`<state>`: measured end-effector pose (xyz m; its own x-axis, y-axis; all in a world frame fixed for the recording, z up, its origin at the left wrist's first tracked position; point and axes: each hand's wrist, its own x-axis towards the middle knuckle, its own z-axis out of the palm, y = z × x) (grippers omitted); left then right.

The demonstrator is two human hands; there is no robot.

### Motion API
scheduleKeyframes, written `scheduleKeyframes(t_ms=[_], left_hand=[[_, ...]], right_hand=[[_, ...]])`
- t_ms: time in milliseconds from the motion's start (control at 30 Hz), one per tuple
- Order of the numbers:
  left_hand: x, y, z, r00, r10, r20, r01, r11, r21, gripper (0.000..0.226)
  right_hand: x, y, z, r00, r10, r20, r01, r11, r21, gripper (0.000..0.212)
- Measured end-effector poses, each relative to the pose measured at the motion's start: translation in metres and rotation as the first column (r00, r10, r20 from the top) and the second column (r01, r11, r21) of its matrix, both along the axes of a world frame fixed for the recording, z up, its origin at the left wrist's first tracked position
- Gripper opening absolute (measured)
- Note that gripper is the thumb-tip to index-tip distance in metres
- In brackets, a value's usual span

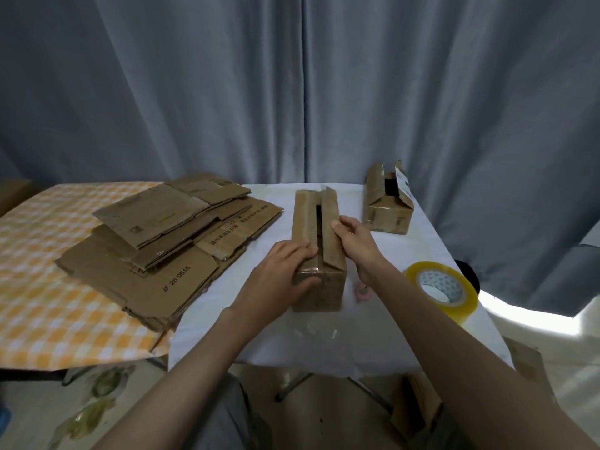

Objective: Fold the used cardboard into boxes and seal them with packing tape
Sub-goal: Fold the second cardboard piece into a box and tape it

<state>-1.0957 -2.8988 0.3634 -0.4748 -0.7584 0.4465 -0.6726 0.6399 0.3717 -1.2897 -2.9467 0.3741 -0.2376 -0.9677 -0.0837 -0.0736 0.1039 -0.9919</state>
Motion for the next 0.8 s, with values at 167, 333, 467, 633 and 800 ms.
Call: scheduleKeyframes(t_ms=[167, 333, 467, 633, 800], left_hand=[[-0.02, -0.027, 0.008, 0.998, 0.054, -0.03, -0.052, 0.996, 0.078, 0.058], [-0.05, -0.067, 0.012, 0.998, 0.057, 0.008, -0.057, 0.987, 0.152, 0.057], [-0.072, -0.104, 0.013, 0.996, 0.053, 0.066, -0.063, 0.985, 0.158, 0.051], [-0.096, -0.16, 0.015, 0.975, 0.044, 0.217, -0.069, 0.991, 0.11, 0.052], [-0.114, -0.205, 0.008, 0.953, 0.049, 0.298, -0.081, 0.992, 0.094, 0.055]], right_hand=[[-0.008, 0.016, -0.001, 0.911, -0.15, -0.385, 0.039, 0.959, -0.281, 0.03], [-0.024, 0.015, 0.001, 0.741, -0.135, -0.658, -0.125, 0.935, -0.332, 0.036], [-0.036, -0.012, 0.005, 0.453, -0.054, -0.89, -0.239, 0.954, -0.179, 0.052], [-0.048, -0.066, 0.017, 0.12, -0.072, -0.99, -0.214, 0.972, -0.097, 0.035], [-0.056, -0.107, 0.01, 0.057, -0.029, -0.998, -0.152, 0.988, -0.037, 0.04]])
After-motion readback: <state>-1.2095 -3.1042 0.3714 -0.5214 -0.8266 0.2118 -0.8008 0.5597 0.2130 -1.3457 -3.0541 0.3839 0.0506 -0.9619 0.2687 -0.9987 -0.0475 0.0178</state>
